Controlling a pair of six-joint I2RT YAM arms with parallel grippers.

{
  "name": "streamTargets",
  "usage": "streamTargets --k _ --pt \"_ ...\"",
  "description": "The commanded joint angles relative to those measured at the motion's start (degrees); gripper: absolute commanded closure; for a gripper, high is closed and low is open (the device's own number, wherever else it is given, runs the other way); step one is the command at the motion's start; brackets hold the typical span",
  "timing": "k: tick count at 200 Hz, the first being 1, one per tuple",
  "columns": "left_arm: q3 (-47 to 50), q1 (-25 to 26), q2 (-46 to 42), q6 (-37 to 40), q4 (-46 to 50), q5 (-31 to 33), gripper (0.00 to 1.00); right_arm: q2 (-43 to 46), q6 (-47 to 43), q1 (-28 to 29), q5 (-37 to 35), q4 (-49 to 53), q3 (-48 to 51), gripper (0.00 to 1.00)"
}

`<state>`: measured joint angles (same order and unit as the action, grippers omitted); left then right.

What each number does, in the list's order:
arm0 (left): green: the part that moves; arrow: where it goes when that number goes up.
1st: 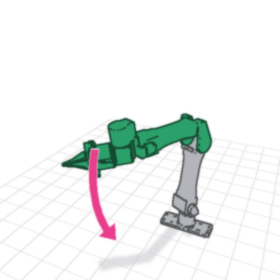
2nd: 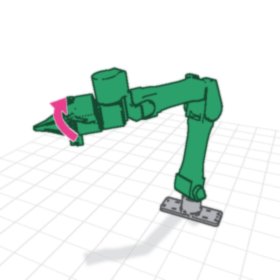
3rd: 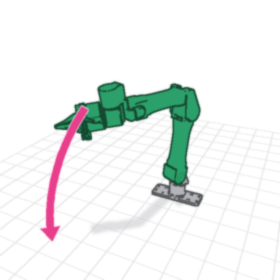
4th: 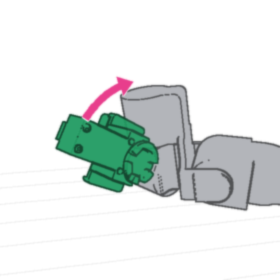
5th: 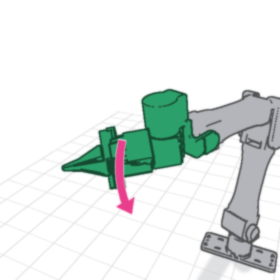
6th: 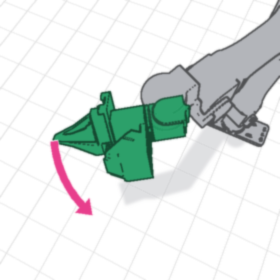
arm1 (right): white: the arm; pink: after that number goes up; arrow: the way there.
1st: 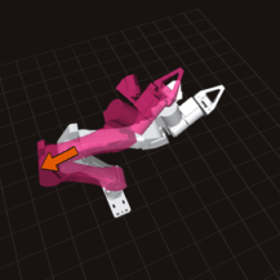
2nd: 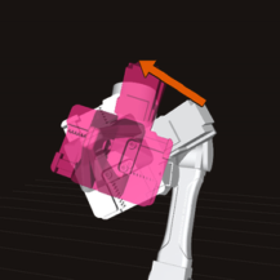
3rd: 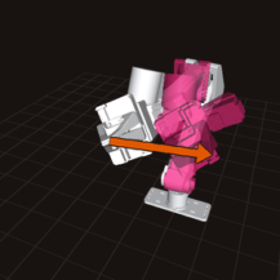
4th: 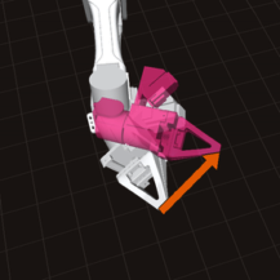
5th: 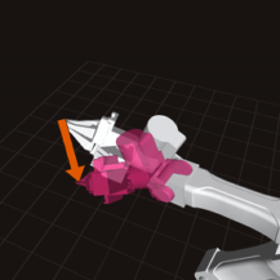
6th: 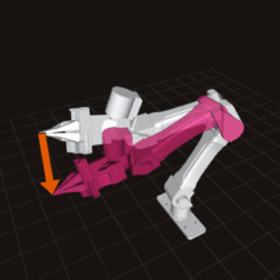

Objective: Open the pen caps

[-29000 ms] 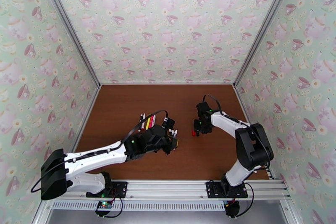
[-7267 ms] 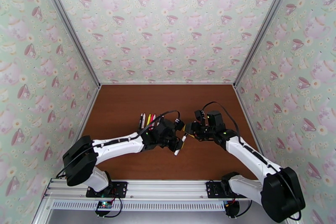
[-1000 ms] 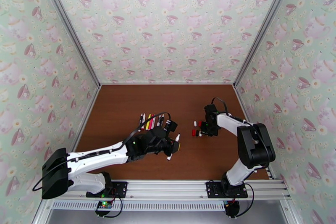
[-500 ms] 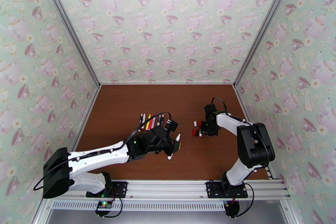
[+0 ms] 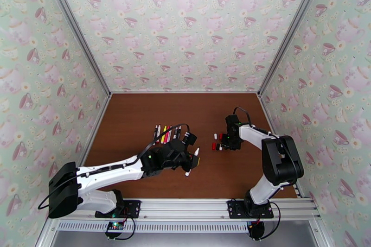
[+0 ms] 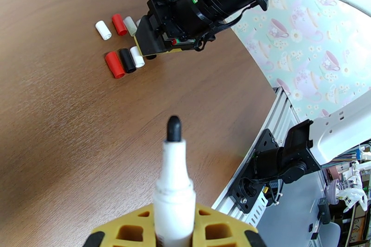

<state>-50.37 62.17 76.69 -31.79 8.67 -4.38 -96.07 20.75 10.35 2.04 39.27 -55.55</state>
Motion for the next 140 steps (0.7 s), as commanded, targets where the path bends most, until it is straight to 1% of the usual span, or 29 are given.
streamTargets --k 1,29,57,99,118,133,140 --pt "-3.67 -0.37 1.63 -1.08 2.82 3.65 0.95 4.16 0.82 -0.33 -0.72 0.89 -0.25 0.68" --pt "-6.4 -1.2 3.76 -1.77 6.47 7.28 0.95 8.92 2.0 -0.37 0.6 1.0 1.03 0.65" --pt "-8.89 -3.65 5.52 -1.93 7.32 8.14 0.95 15.07 2.79 -0.33 3.92 -0.13 3.32 0.59" --pt "-13.24 -7.12 10.46 0.09 9.96 9.2 0.95 26.79 5.15 -0.33 12.24 -3.81 7.65 0.42" --pt "-16.2 -8.21 13.93 1.34 12.33 11.06 0.95 32.24 6.42 -0.34 16.09 -5.03 9.7 0.35" --pt "-18.27 -8.98 16.8 1.88 13.48 12.31 0.95 35.83 7.18 -0.33 19.57 -5.98 11.15 0.24" --pt "-19.3 -9.31 18.18 2.06 13.86 12.67 0.95 37.18 7.62 -0.35 20.96 -6.25 11.7 0.21"
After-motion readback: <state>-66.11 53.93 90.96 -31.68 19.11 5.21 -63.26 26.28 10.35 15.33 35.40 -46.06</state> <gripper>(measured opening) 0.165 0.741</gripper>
